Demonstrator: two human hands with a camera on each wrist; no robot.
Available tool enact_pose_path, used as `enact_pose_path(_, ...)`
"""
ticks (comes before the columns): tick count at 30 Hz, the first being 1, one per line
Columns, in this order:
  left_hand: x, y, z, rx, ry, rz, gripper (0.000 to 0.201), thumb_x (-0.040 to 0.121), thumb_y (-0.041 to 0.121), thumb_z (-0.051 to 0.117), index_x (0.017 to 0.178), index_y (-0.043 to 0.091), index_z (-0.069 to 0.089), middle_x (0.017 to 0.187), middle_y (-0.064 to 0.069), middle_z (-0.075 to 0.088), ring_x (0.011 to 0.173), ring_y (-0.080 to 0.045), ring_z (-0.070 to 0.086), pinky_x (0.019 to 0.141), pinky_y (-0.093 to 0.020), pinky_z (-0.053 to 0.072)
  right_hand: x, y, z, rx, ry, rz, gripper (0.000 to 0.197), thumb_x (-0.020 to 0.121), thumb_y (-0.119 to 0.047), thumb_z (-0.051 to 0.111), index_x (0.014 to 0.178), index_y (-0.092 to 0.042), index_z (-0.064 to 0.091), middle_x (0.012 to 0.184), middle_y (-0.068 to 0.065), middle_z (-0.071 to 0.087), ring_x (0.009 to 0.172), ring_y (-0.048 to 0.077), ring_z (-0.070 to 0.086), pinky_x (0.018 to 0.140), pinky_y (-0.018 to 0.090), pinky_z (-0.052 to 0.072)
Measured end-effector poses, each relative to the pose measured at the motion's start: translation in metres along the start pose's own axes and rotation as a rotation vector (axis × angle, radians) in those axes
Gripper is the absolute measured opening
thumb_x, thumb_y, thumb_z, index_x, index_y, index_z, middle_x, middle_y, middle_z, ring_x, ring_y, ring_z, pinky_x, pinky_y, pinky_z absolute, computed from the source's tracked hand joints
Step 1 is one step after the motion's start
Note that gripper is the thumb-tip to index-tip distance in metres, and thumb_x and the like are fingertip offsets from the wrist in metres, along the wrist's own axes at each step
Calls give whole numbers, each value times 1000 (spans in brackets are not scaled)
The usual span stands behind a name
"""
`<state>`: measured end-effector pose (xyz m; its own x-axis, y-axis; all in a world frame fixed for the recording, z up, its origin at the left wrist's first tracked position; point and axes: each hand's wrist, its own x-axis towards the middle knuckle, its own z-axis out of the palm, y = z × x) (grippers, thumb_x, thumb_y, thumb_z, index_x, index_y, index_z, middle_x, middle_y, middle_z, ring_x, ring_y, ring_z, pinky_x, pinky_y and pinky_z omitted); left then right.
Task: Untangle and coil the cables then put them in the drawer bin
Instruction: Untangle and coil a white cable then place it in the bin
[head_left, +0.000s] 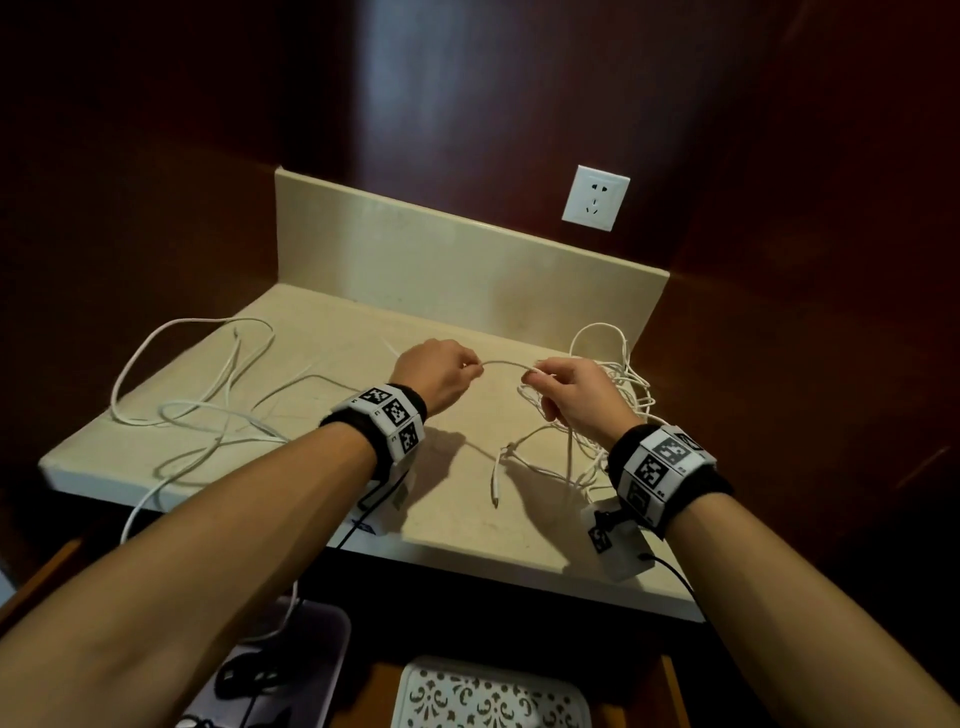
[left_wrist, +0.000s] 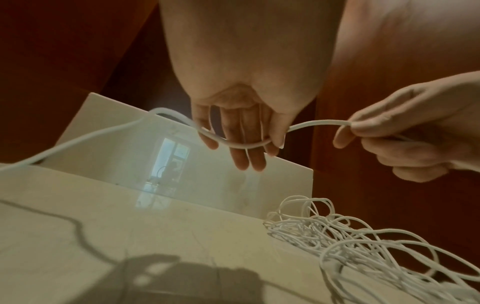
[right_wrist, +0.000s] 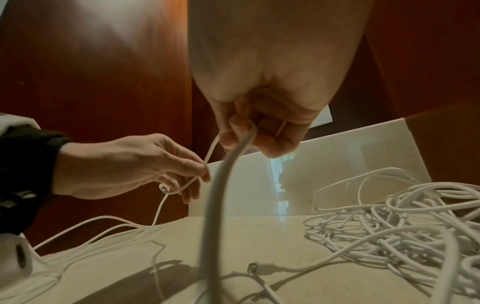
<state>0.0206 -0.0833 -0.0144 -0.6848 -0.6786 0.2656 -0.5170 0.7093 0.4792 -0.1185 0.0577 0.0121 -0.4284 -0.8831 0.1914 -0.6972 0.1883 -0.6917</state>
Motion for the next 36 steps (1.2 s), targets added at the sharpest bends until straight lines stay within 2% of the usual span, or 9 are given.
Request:
enact_pose_path(3, 2, -10, -11, 2, 110, -109, 27, 97, 33, 49, 103, 22, 74, 94, -5, 73, 94, -29, 65, 77, -35, 49, -4, 2, -8, 66, -40, 55, 19, 97, -18, 54, 100, -5, 68, 58, 7, 55, 49, 13, 45, 49, 24, 38)
enact_pose_path(6, 2, -13, -18, 16, 147, -177, 26, 96, 25, 49, 105, 20, 73, 101, -9, 72, 98, -34, 62, 79, -36, 47, -9, 4, -14, 92, -44, 69, 19, 99, -19, 52, 99, -9, 68, 59, 9, 50, 49, 15, 43, 45, 25, 43)
enact_pose_path(10, -3, 8, -12, -59, 94, -25, 33, 92, 21, 51, 121, 27, 65, 115, -3, 70, 108, -26, 61, 90, -34, 48, -5, 6, -10, 53, 16, 38, 17, 98, -23, 56, 103, -18, 72, 52, -4, 51, 43, 8, 41, 40, 19, 37)
enact_pose_path(14, -4, 26, -7, 0, -5, 164, 28, 96, 36, 53, 117, 29, 68, 112, 2, 71, 106, -21, 62, 88, -35, 49, -1, 8, -1, -76, 23, -46, 18, 94, -26, 62, 98, -14, 75, 49, -26, 54, 48, -3, 45, 53, 16, 30)
enact_pose_path(22, -1, 8, -18, 109, 165, -25, 30, 99, 36, 47, 118, 25, 69, 113, -4, 71, 106, -29, 62, 83, -35, 47, -13, 13, -19, -52, -35, 6, 22, 97, -24, 57, 89, -9, 71, 65, 5, 61, 59, 14, 53, 58, 25, 43)
enact_pose_path(25, -2, 12, -18, 140, 182, -43, 30, 98, 29, 46, 120, 26, 67, 115, -6, 69, 107, -30, 61, 83, -35, 46, -12, 10, -20, -92, -17, -27, 21, 97, -22, 57, 93, -10, 73, 63, 3, 60, 55, 9, 49, 56, 21, 38)
enact_pose_path(29, -3, 22, -14, 125, 113, 106, 29, 98, 37, 48, 121, 35, 65, 118, 3, 68, 107, -21, 60, 83, -33, 46, -9, 5, -14, -71, 21, -89, 18, 96, -17, 59, 106, -15, 74, 58, -3, 57, 50, 4, 46, 53, 15, 36)
enact_pose_path(32, -5, 24, -18, 173, 114, 126, 30, 99, 44, 46, 120, 36, 66, 116, 1, 69, 105, -23, 61, 80, -33, 45, -8, 3, -11, -80, 27, -105, 17, 96, -20, 59, 105, -17, 73, 60, 1, 58, 54, 9, 48, 57, 19, 39)
enact_pose_path(36, -5, 15, -26, 150, 166, 25, 30, 99, 44, 47, 119, 36, 68, 112, -3, 71, 101, -27, 63, 72, -30, 41, -7, 10, -15, -198, 15, -129, 21, 97, -23, 57, 87, -11, 71, 63, -4, 62, 62, 15, 58, 67, 35, 48)
